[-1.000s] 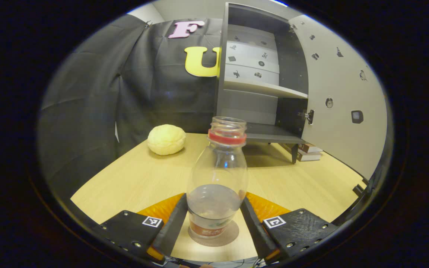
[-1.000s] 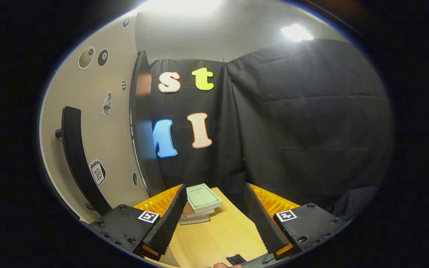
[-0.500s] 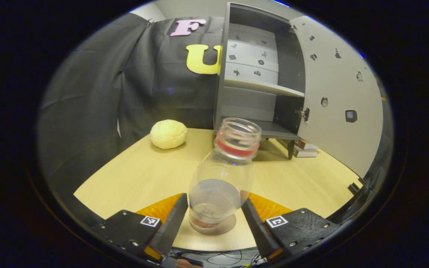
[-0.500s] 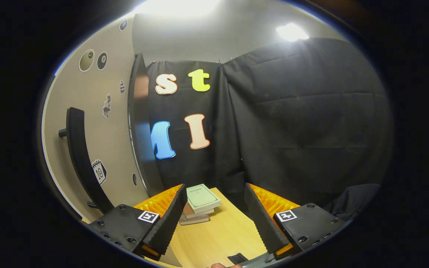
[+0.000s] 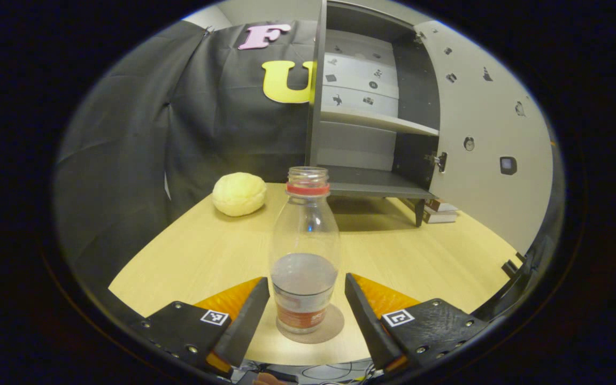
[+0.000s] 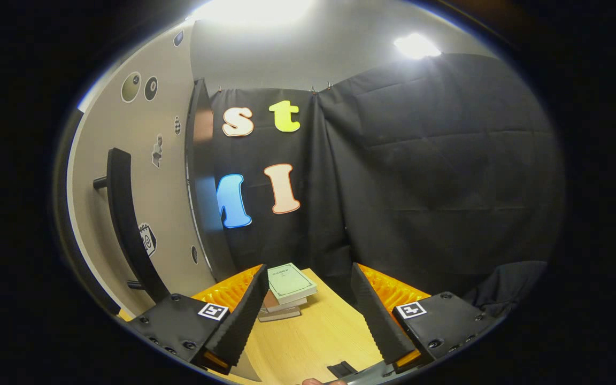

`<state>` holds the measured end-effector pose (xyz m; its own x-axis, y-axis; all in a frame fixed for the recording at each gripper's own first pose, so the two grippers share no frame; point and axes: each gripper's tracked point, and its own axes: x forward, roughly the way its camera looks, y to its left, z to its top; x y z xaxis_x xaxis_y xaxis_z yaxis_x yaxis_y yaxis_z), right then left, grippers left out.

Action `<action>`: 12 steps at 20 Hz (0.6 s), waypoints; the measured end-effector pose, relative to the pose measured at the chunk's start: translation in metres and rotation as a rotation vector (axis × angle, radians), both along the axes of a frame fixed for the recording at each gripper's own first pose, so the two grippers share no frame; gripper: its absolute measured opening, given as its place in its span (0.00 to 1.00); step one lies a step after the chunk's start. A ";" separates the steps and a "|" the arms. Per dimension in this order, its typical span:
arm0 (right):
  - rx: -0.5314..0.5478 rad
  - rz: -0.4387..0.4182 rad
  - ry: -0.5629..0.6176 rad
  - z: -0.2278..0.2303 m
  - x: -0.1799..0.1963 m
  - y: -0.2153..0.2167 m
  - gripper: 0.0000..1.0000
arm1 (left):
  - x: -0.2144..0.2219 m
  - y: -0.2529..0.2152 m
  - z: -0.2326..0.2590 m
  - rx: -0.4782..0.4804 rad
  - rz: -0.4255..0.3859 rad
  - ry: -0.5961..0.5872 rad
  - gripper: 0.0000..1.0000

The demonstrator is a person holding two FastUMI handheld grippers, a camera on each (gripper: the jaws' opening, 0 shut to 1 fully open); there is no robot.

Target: Open the cabinet door with the right hand, grasp the bottle in the cabinet with the left hand and place it on the coaster, then close the cabinet door with the right hand.

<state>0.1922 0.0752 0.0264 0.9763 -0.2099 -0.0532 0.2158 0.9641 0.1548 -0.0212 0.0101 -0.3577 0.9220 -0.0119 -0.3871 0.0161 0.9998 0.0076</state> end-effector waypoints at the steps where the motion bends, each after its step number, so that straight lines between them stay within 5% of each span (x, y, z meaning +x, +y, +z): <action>1: -0.003 0.000 0.001 -0.001 -0.001 0.000 0.98 | -0.002 0.001 0.001 0.001 0.000 0.001 0.88; 12: 0.015 0.013 0.001 -0.006 -0.003 0.009 0.98 | -0.023 -0.001 0.000 -0.021 0.004 0.024 0.86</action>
<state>0.1890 0.0840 0.0206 0.9790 -0.1959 -0.0568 0.2029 0.9645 0.1688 -0.0439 0.0094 -0.3580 0.9126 -0.0170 -0.4085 0.0123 0.9998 -0.0142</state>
